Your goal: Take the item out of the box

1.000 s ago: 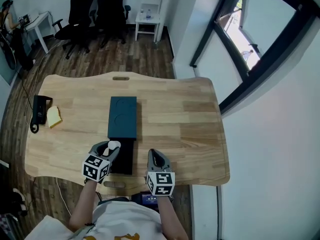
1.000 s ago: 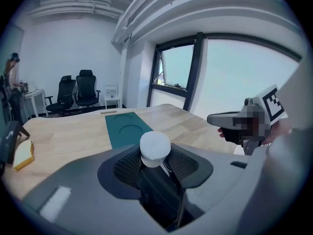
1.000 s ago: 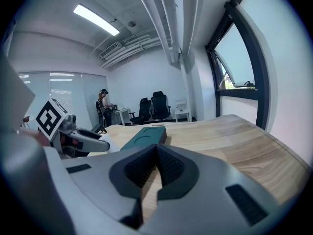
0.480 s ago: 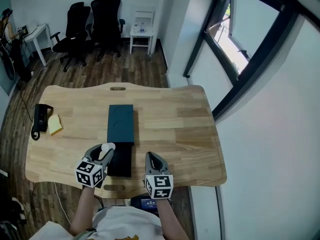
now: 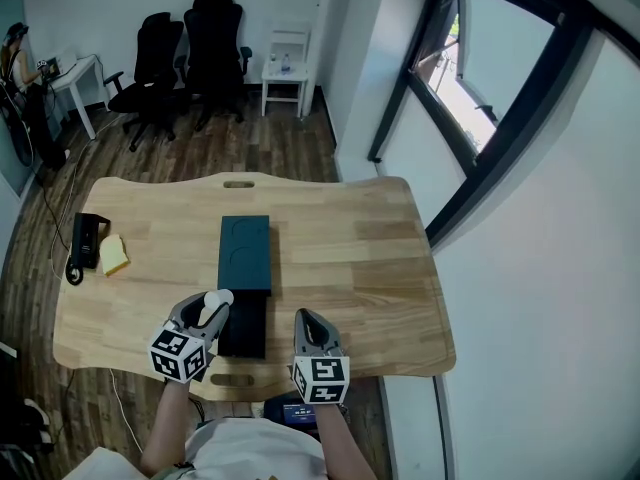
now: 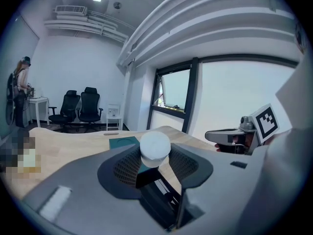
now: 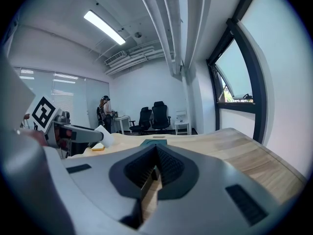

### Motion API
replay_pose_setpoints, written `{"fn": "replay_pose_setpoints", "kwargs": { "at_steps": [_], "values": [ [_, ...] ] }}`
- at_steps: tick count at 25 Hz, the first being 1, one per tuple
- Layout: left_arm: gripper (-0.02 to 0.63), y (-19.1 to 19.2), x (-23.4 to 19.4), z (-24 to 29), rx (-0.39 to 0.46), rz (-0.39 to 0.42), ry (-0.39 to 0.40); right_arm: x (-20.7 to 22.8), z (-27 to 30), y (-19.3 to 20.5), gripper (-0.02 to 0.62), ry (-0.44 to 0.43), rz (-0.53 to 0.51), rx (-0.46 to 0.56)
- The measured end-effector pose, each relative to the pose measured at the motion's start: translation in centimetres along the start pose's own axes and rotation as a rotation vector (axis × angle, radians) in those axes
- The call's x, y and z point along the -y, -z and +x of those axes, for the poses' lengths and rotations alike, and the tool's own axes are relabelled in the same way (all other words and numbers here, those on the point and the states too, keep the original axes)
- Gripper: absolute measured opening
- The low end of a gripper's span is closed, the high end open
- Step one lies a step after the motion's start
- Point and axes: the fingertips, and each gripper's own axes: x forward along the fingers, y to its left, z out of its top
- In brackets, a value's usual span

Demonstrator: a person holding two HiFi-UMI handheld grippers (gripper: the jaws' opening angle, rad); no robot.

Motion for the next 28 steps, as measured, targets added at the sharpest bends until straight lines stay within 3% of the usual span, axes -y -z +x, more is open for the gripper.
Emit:
{"fn": "replay_pose_setpoints", "kwargs": {
  "at_steps": [17,28],
  "values": [
    [0.181,-1.8,0.0,-0.8,0.097,0.007,0.019,0.3,0.2,0.2,0.006,0.009,-0.003,-0.010],
    [0.181,-1.7,0.4,-0.2,0.089,0.002,0.021,1.0,-0.2,0.4,0.006,0.011,0.007,-0.014]
  ]
}}
